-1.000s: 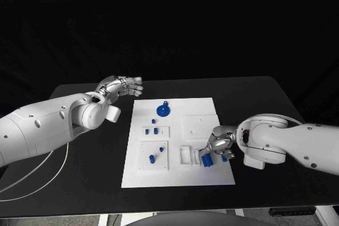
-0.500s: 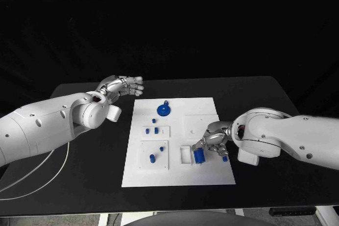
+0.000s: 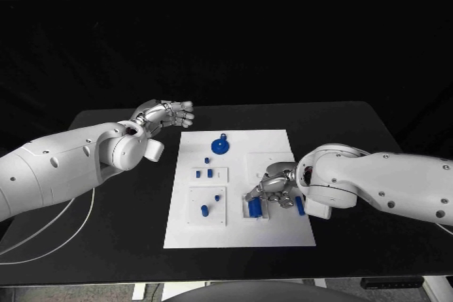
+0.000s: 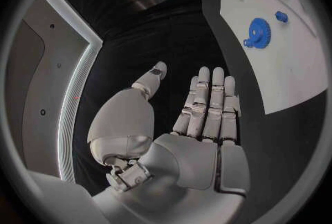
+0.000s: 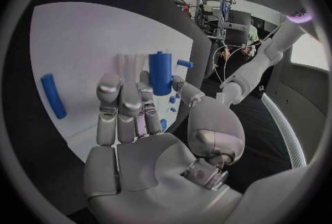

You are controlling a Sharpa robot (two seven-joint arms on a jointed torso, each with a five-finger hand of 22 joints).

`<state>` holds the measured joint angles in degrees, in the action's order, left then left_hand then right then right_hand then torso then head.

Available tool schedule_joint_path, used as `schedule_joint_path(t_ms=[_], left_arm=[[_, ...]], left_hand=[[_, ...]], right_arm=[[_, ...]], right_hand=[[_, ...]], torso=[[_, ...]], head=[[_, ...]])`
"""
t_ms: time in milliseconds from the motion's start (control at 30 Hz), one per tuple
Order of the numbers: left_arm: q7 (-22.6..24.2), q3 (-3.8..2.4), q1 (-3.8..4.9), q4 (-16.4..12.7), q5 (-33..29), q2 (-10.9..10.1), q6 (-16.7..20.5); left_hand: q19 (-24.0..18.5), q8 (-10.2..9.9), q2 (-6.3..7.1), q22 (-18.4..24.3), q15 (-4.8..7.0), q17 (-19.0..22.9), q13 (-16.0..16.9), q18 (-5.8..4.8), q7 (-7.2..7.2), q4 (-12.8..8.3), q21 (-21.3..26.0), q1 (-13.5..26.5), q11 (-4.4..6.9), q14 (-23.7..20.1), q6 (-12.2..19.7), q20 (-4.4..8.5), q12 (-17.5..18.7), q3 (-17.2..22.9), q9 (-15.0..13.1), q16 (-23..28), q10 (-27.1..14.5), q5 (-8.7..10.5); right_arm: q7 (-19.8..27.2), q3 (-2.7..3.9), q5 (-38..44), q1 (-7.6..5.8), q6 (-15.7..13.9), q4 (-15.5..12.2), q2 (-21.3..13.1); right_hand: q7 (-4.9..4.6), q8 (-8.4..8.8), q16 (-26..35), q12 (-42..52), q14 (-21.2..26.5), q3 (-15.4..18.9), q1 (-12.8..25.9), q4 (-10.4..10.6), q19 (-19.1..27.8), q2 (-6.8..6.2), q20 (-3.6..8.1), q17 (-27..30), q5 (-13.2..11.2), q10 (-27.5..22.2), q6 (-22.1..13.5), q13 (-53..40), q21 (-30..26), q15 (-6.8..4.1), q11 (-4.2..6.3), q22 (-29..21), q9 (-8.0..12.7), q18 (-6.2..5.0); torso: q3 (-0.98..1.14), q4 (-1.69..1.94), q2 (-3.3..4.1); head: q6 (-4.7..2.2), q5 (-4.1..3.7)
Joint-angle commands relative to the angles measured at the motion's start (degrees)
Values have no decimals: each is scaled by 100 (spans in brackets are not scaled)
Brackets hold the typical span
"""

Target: Assemble the parts on the task board

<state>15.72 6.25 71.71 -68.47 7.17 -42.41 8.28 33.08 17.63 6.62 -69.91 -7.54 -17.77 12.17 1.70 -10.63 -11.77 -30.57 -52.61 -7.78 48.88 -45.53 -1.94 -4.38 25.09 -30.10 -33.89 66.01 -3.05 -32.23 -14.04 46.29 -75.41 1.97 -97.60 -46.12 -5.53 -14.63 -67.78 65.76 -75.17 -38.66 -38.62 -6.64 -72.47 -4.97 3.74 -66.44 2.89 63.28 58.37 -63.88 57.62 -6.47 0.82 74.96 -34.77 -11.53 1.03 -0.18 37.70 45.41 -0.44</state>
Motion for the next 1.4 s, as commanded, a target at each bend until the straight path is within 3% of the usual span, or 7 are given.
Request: schedule_joint_path(t_ms=[33, 667, 800, 867, 967, 1167, 1400], left_arm=[[19, -4, 3, -9, 12, 7, -64], [2, -4, 4, -15, 26, -8, -53], [-8, -4, 4, -16, 26, -13, -69], [-15, -4, 4, -21, 26, -17, -85], [-19, -4, 3, -15, 30, -18, -85], [-21, -4, 3, -12, 30, -18, -89], [-20, -4, 3, -11, 30, -19, -87]], left_hand=[[55, -3, -31, -8, -5, -10, -8, 64, 9, 38, 38, 2, 13, 36, 46, 3, 24, 1, 6, 26, -40, -17], [57, 0, -21, -12, -1, -22, -10, 63, 9, 40, 42, 3, 14, 47, 44, 6, 22, 0, 7, 32, -39, -17], [57, 1, -18, -14, 0, -28, -11, 60, 9, 48, 44, 12, 13, 51, 43, 6, 22, -3, 8, 37, -39, -15], [57, 2, -18, -15, 0, -30, -11, 60, 9, 50, 45, 14, 13, 52, 43, 7, 21, -3, 8, 38, -38, -15], [57, 3, -18, -15, 1, -32, -12, 59, 10, 52, 46, 15, 13, 54, 42, 7, 21, -3, 8, 39, -38, -14], [57, 5, -17, -17, 2, -37, -12, 58, 10, 55, 48, 18, 14, 59, 40, 8, 20, -4, 8, 41, -37, -14], [56, 8, -16, -19, 4, -42, -13, 57, 12, 58, 51, 21, 15, 63, 38, 9, 19, -5, 8, 44, -36, -14]], right_arm=[[4, 0, 73, 31, -19, 43, 35], [-59, -1, 212, 113, -75, 171, 148], [-42, -1, 266, 126, -133, 172, 153], [-38, -1, 285, 128, -152, 171, 150], [-32, -1, 302, 129, -128, 172, 152], [-18, -2, 330, 131, -124, 151, 133], [128, -2, 330, 134, -1, 77, 35]], right_hand=[[2, 36, 9, -22, -6, 34, 58, -9, 15, -13, 22, -7, -8, 23, 28, -6, 15, -41, 4, 84, -3, -347], [-3, 50, 20, -44, -1, 117, 186, 11, 28, -101, 29, -5, -9, 10, 6, -13, 12, -39, -1, 76, 2, -347], [-17, 77, 26, -59, 8, 322, 262, -120, 45, -418, 39, -6, -8, -17, -51, -22, 14, -32, -13, 78, 9, -347], [-28, 103, 35, -71, 18, 478, 338, -176, 60, -473, 57, -7, -9, -38, -106, -28, 1, -24, -23, 69, 14, -347], [-40, 129, 44, -81, 31, 678, 419, -278, 84, -462, 85, -11, -7, -64, -164, -39, -19, -15, -33, 59, 17, -347], [-56, 177, 81, -111, 72, 1427, 683, -945, 166, -219, 178, -32, -7, -136, -267, -75, -90, -8, -40, 35, 19, -347], [-53, 183, 88, -118, 73, 1502, 724, -987, 169, -218, 191, -34, -5, -140, -275, -77, -104, -11, -43, 28, 21, -347]], torso=[[-3, -8, -2], [3, -12, 0], [3, -12, 0], [3, -10, -1], [3, -9, -2], [4, -13, -4], [5, -12, -1]], head=[[5, 6], [3, 44], [3, 61], [6, 72], [5, 77], [3, 83], [1, 81]])
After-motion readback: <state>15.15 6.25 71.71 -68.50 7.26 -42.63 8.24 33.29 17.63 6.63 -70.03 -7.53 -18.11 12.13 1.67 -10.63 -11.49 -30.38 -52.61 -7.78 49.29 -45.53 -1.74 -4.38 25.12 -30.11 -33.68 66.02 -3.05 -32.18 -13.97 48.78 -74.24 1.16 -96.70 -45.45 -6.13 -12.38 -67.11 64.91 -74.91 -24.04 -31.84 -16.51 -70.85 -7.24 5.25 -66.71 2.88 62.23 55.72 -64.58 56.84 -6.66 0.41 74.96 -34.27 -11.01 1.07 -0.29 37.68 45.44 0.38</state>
